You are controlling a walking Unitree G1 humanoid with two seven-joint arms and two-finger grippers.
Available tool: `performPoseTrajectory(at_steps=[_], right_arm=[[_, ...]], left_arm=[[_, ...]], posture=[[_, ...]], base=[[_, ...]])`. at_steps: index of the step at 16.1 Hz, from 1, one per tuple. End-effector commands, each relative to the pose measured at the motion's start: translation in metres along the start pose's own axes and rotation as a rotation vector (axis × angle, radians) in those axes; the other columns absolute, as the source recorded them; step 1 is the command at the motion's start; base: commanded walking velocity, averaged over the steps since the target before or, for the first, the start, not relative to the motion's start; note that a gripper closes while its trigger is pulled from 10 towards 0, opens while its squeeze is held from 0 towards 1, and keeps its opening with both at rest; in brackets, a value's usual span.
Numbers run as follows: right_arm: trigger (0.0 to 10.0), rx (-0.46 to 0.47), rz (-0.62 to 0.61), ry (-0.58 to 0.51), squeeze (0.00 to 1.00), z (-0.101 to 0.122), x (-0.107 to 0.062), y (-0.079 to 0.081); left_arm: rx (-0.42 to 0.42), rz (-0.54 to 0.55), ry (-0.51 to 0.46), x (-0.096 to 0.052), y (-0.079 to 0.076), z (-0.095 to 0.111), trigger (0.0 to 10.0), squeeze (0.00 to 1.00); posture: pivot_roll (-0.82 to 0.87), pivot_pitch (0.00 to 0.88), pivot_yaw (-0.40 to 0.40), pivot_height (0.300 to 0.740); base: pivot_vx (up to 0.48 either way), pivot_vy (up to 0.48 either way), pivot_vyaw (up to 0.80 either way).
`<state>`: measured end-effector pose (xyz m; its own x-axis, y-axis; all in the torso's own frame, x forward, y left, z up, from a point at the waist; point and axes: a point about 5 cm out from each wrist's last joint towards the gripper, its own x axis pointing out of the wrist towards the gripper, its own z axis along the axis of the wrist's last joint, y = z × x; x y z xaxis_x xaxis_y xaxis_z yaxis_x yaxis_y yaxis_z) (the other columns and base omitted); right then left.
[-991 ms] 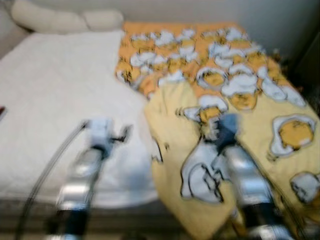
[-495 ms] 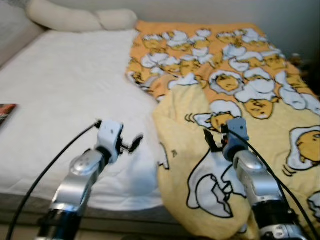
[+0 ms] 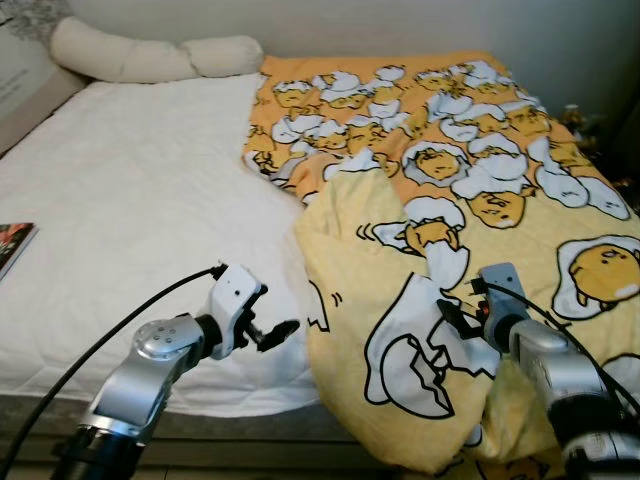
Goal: Clean up the room
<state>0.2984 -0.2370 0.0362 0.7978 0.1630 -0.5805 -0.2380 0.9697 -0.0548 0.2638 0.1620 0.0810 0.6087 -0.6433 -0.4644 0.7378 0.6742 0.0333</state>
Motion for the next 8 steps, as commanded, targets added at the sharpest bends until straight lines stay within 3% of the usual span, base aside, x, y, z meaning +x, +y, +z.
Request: performPoseTrajectory(at_steps=[1, 2, 3, 4, 8], right_arm=[[10.0, -0.029, 0.033, -0.006, 0.0, 0.004, 0.003, 0.002], [5.6, -0.029, 0.031, 0.005, 0.0, 0.004, 0.005, 0.0], [2.4, -0.031, 0.026, 0.017, 0.0, 0.004, 0.007, -0.002], [0.0, -0.032, 0.03, 0.025, 0.0, 0.004, 0.008, -0.002], [0.0, -0.037, 0.104, 0.053, 0.0, 0.003, 0.014, 0.006]], left_arm=[[0.004, -0.029, 0.012, -0.003, -0.002, 0.001, 10.0, 0.0], [0.008, -0.046, 0.025, -0.005, -0.002, 0.0, 10.0, 0.0], [0.005, -0.057, 0.034, -0.006, -0.003, -0.001, 10.0, 0.0], [0.002, -0.063, 0.043, -0.01, -0.003, -0.003, 10.0, 0.0], [-0.011, -0.093, 0.071, -0.018, -0.001, -0.006, 10.0, 0.0]], posture=[[0.05, 0.0, 0.071, 0.74], [0.05, 0.0, 0.07, 0.74], [0.05, 0.0, 0.07, 0.74], [0.06, 0.0, 0.064, 0.74], [0.07, 0.0, 0.062, 0.74]], base=[[0.0, 0.0, 0.0], [0.0, 0.0, 0.0], [0.0, 0.0, 0.0], [0.0, 0.0, 0.0], [0.0, 0.0, 0.0]])
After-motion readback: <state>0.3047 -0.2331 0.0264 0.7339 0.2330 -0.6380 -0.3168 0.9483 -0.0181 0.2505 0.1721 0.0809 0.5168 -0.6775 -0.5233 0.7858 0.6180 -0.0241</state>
